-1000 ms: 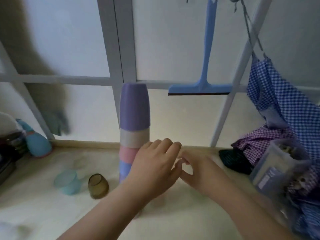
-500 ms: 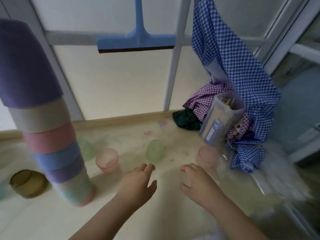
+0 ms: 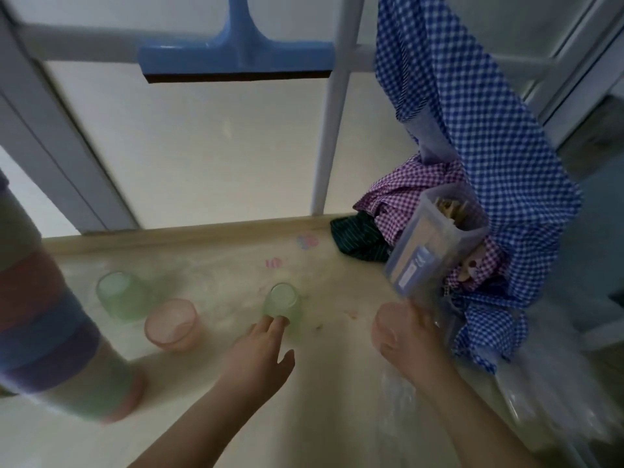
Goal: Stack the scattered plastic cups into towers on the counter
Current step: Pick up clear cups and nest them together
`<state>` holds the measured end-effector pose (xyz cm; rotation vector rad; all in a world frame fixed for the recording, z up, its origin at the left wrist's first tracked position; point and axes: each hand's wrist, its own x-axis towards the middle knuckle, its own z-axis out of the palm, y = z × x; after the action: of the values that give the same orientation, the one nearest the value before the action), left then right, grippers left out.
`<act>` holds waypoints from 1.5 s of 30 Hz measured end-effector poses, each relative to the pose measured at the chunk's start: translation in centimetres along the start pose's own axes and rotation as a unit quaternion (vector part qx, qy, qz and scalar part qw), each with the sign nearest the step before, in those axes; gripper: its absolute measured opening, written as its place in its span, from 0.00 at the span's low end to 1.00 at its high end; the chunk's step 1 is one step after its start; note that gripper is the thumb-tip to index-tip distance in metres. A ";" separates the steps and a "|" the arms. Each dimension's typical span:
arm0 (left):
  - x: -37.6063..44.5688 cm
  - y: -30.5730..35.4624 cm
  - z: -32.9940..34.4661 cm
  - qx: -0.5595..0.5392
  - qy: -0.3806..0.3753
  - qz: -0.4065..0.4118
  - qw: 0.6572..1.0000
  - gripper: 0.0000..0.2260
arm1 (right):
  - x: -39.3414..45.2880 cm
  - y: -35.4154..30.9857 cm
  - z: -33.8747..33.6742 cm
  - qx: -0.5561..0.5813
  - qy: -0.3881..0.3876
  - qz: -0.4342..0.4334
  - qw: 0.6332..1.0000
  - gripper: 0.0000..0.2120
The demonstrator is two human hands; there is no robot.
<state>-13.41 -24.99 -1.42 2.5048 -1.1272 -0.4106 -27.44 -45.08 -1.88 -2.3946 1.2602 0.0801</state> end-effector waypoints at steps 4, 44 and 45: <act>0.3 -0.3 0.3 -0.015 -0.003 -0.039 0.999 0.21 | 3.1 0.9 2.3 -0.025 -0.022 -0.013 0.999 0.26; -0.3 -3.4 -5.6 -0.315 0.072 -0.215 0.922 0.05 | 2.2 -11.7 -0.2 0.335 -0.071 -0.115 0.932 0.27; -0.5 -3.6 -5.6 -0.300 0.076 -0.211 0.927 0.06 | 2.5 -12.0 -0.1 0.301 -0.057 -0.132 0.943 0.28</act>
<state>-9.08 -21.22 2.04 2.1506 -0.3119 -0.5615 -16.43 -41.11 1.76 -1.9601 0.7543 -0.2145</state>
